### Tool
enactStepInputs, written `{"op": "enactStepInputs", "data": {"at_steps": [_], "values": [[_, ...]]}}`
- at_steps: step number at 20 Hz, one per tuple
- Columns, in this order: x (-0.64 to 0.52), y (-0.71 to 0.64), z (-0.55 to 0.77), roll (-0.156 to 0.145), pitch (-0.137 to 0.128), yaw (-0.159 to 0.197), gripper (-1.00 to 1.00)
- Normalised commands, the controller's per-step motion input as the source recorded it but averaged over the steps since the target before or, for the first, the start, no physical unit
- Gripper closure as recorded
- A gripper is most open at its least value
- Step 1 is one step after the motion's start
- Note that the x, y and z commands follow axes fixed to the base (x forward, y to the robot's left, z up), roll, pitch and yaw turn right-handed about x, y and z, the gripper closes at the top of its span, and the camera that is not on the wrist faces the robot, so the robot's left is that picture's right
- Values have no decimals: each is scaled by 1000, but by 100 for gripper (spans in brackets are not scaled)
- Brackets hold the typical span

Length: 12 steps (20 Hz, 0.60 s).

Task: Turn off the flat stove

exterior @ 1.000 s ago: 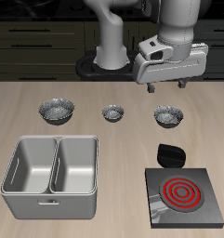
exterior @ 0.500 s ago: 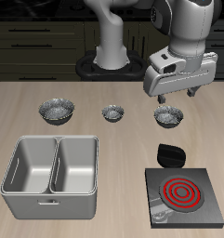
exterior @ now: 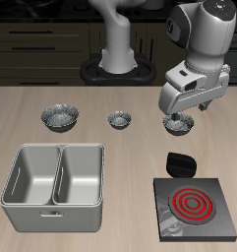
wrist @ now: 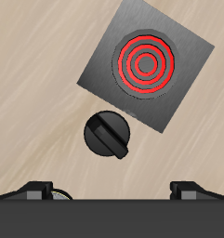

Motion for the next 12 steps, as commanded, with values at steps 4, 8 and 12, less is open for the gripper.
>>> {"op": "enactStepInputs", "data": {"at_steps": [4, 8, 12], "values": [[-7, -7, -214, -39, -15, 154, -100], [-24, -6, -222, -41, -9, 147, -100], [18, 45, -155, -28, -14, 117, -100]]}}
